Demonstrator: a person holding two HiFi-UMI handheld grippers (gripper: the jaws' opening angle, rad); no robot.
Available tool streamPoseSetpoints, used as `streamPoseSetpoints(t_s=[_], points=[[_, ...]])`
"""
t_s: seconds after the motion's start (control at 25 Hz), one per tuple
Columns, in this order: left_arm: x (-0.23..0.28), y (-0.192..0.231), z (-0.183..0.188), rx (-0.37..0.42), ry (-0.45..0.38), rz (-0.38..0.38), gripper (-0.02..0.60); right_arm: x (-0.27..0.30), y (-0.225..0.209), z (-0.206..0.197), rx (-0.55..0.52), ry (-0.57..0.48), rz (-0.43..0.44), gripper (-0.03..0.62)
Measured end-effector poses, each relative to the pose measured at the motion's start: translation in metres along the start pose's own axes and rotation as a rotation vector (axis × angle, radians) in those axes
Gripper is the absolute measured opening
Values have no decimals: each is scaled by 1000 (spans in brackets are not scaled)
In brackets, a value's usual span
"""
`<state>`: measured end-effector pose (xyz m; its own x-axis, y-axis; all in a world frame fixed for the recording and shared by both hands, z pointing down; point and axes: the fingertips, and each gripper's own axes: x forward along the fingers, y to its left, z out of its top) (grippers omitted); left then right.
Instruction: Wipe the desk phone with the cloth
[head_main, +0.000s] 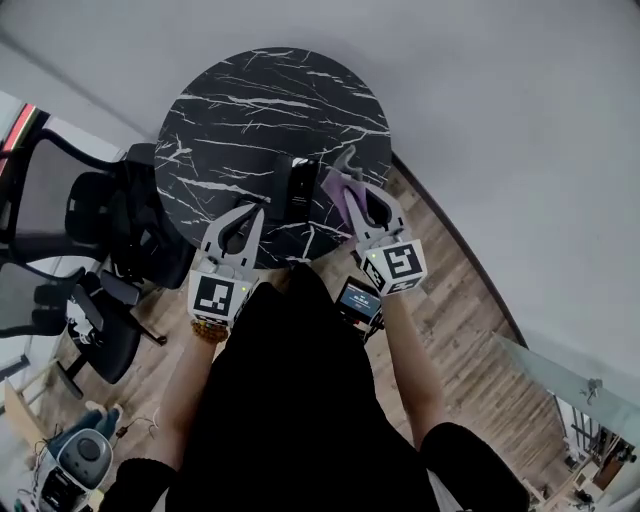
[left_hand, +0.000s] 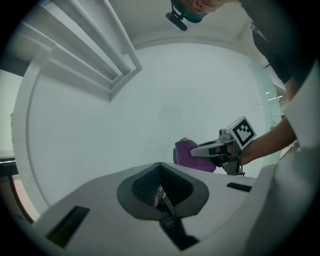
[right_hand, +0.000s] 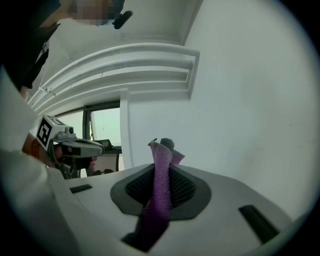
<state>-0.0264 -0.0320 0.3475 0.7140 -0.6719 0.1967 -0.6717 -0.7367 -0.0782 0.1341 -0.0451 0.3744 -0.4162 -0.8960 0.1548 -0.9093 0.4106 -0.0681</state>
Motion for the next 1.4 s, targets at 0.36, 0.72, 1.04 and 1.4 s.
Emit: streamPoseSetpoints(t_s=[0.36, 0.72, 1.04, 1.4], points=[[18, 22, -14, -70, 0, 103, 12, 50, -6, -18, -19, 75, 121, 74], [31, 32, -61, -118, 62, 79, 12, 86, 2, -32, -114, 148, 147, 75], [31, 51, -84, -163, 73, 79, 12, 116, 8, -69, -280, 277, 192, 75], [24, 68, -107, -211, 98, 136, 12, 170, 19, -121, -513, 400, 241, 75]])
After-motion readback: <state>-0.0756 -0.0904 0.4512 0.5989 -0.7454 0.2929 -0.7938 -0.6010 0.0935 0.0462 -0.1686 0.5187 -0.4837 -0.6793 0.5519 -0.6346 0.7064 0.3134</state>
